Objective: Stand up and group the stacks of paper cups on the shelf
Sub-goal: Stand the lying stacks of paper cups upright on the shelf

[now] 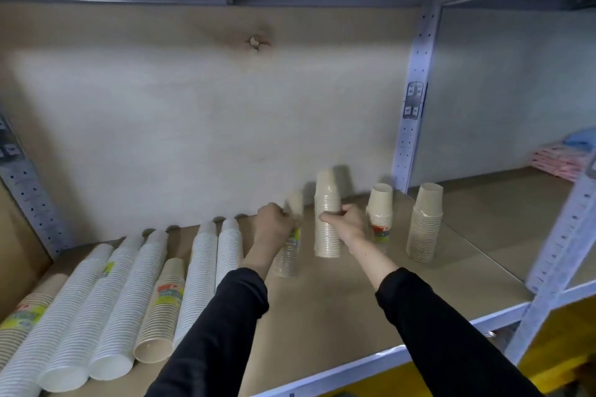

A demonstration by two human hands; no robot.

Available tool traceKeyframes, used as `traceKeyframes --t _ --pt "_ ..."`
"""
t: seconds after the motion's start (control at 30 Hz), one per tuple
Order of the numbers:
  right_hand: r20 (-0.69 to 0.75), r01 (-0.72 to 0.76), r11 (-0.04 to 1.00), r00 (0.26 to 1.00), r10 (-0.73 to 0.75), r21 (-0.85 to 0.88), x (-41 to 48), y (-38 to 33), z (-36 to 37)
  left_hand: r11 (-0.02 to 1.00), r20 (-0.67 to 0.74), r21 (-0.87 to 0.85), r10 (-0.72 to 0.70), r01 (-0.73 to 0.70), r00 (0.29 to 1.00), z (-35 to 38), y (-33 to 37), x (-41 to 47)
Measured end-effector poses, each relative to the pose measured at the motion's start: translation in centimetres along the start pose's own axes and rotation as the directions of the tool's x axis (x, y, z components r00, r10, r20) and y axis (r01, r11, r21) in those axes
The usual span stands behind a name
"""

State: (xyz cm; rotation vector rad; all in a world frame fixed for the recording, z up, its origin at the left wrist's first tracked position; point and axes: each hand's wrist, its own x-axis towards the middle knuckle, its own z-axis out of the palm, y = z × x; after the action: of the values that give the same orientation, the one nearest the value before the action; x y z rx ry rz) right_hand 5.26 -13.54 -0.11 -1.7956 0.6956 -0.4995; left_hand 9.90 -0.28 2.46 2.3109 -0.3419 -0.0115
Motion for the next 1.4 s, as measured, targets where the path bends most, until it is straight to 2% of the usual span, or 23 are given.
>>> traceKeyframes --t 0.13,0.23,0.47,0.73,0.9,1.0,1.23,1.4 --pt "-0.174 0.145 0.988 0.973 -0.152 -0.052 1.1 0.2 0.1 0.975 -0.132 -0.168 0.122 -0.143 0.984 1.3 0.8 0.1" --pt "-0.23 0.183 0.983 0.956 -0.185 -0.03 1.5 1.2 0.7 0.953 -0.168 -0.219 0.175 -0.21 0.97 2.8 0.3 0.2" --pt "-0.247 0.198 0.978 0.947 -0.207 -0.061 1.9 3.4 2.3 0.908 -0.222 -0.338 0.181 -0.249 0.958 5.1 -1.2 -0.2" --pt "-0.252 0.224 0.973 0.94 -0.231 -0.056 1.6 4.7 2.9 0.891 -0.219 -0.379 0.177 -0.251 0.96 5.5 -2.4 -0.2" --pt "-0.264 0.228 0.97 0.934 -0.241 -0.08 0.7 5.0 3.0 0.905 -0.195 -0.365 0.156 -0.22 0.968 5.2 -2.2 -0.6" --pt "-0.255 0.19 0.977 0.944 -0.208 -0.093 0.4 4.9 2.9 0.935 -0.167 -0.29 0.161 -0.205 0.973 4.8 -2.3 -0.8" --pt "-0.204 -0.024 0.997 0.979 0.009 -0.068 -2.1 5.1 2.7 0.983 -0.151 -0.121 0.122 -0.14 0.981 2.4 -4.1 -1.9" --pt "-0.179 -0.089 0.994 0.981 0.077 -0.06 -5.0 5.1 3.6 0.994 -0.168 -0.046 0.094 -0.103 0.981 -0.5 -6.0 -3.1"
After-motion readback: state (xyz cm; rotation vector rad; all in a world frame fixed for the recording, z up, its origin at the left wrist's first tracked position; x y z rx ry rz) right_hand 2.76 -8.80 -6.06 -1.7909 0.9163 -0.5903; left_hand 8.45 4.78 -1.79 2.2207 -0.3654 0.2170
